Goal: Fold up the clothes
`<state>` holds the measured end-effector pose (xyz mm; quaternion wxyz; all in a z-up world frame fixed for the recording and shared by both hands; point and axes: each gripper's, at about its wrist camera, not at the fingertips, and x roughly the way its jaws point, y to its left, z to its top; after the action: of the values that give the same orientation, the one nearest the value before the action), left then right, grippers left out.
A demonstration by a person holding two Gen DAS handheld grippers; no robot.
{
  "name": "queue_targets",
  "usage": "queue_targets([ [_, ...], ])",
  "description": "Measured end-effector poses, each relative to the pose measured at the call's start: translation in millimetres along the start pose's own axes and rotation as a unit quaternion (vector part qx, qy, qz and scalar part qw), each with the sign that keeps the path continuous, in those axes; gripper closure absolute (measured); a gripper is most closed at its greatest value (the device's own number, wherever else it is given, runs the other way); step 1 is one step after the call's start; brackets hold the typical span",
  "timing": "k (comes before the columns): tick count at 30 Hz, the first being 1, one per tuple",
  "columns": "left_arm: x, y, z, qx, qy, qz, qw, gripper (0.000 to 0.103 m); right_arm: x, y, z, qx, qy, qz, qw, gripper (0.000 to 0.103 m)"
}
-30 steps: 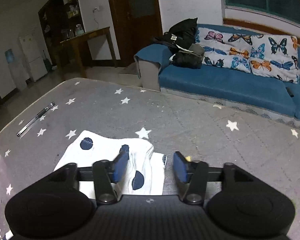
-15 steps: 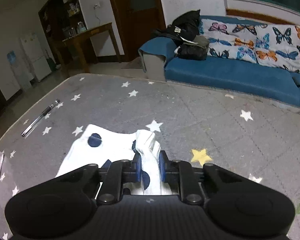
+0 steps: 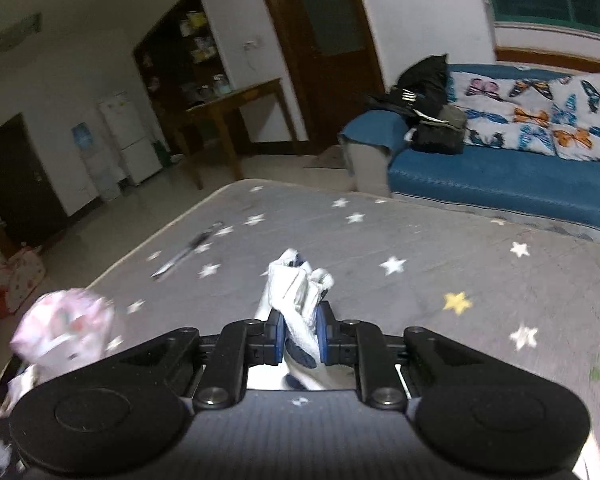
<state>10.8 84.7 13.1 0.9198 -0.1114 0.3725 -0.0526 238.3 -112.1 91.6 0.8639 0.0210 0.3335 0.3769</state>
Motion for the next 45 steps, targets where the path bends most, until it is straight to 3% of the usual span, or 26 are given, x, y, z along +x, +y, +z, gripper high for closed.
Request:
queue_targets([
  [11,-31.8,25.0,-19.6,-0.047,-0.011,0.044,0.9979,0.0,-74.2,65.8,-57.2,-0.037,0.034,0.076,0.996,0.088],
  [21,-76.4,46.9,-37.0,-0.083,-0.042,0.079,0.9925,0.0,-138.3,121.1,-108.9,-0.091,0.057,0.145,0.984,0.088],
  [27,-92.1,51.8,-40.6,-0.099,-0.051,0.084,0.9903,0.0,-162.6,141.2,-147.9,-0.179,0.062,0.16,0.969,0.088],
  [34,-97.5,45.4,-39.9,-0.091,-0.058,0.078,0.9912,0.0,-179.9,167.5,-184.5,-0.301,0.052,0.162,0.938,0.087],
  [37,-97.8,40.0,-38.0,-0.084,-0.06,0.07,0.9922,0.0,-182.1,174.3,-198.6,-0.34,0.058,0.152,0.926,0.081],
  [42,-100.1,29.6,-32.2,-0.071,-0.063,0.052,0.9941,0.0,-189.6,176.7,-208.7,-0.36,0.076,0.155,0.917,0.071],
  [45,-102.9,18.5,-27.8,-0.058,-0.07,0.036,0.9952,0.0,-194.8,177.6,-209.3,-0.356,0.091,0.164,0.915,0.07],
])
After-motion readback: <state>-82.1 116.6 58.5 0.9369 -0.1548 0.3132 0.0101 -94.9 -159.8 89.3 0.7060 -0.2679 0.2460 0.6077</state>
